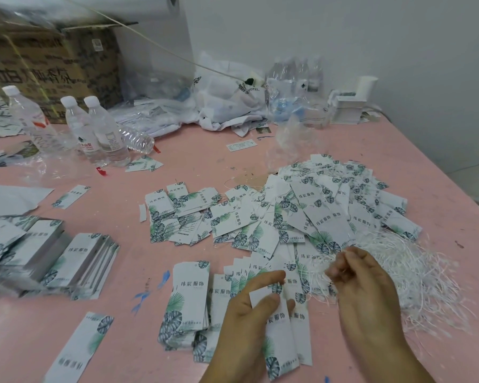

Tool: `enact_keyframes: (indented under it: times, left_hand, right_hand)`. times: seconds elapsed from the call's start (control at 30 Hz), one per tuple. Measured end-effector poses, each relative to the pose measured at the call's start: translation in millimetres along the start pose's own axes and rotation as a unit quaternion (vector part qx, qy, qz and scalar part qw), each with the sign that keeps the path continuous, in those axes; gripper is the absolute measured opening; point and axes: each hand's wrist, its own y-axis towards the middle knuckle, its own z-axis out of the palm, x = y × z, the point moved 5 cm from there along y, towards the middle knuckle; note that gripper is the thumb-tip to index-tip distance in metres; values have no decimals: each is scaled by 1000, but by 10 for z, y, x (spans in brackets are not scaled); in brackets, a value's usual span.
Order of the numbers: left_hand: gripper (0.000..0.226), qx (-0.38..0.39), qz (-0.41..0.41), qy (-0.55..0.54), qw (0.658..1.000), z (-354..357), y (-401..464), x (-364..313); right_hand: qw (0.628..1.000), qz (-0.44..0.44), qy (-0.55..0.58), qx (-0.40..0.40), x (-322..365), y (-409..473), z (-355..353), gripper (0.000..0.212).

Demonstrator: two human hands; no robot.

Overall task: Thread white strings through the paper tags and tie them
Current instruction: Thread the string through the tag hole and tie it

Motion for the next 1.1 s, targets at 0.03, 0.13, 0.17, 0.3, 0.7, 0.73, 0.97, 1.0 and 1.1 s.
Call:
enact_keyframes:
  times: [0.03, 0.13, 0.17, 0.3, 0.7, 0.73, 0.97, 1.0, 1.1]
  left_hand:
    - [33, 3, 4, -6, 1000, 13, -6, -7]
    - [32, -11, 26, -15, 999, 7, -9, -30]
    - [32, -18, 35, -10, 999, -3, -6, -33]
    - [40, -55, 65, 39, 996, -73, 12, -29]
    - [50, -32, 36, -40, 998, -31, 17, -39]
    - [47, -33, 39, -40, 998, -25, 14, -40]
    - [25, -68, 23, -30, 997, -53, 32, -32]
    - [23, -67, 18, -26, 997, -55, 30, -32]
    - [30, -59, 13, -7, 998, -55, 32, -35]
  right_hand:
    - [1000, -2, -23, 3, 4, -22, -11, 28]
    - [980, -25, -190, 46, -17, -172, 92, 14]
    - [967, -45, -242, 67, -39, -231, 160, 12]
    - [938, -75, -314, 128, -183, -438, 405, 24]
    - [920, -50, -373, 111, -356, -409, 366, 16]
    - [919, -54, -375, 110, -352, -405, 361, 14]
    - [921, -56, -373, 100, -385, -389, 330, 14]
    - [919, -56, -375, 105, -391, -395, 337, 14]
    - [917, -57, -380, 106, -395, -403, 343, 12]
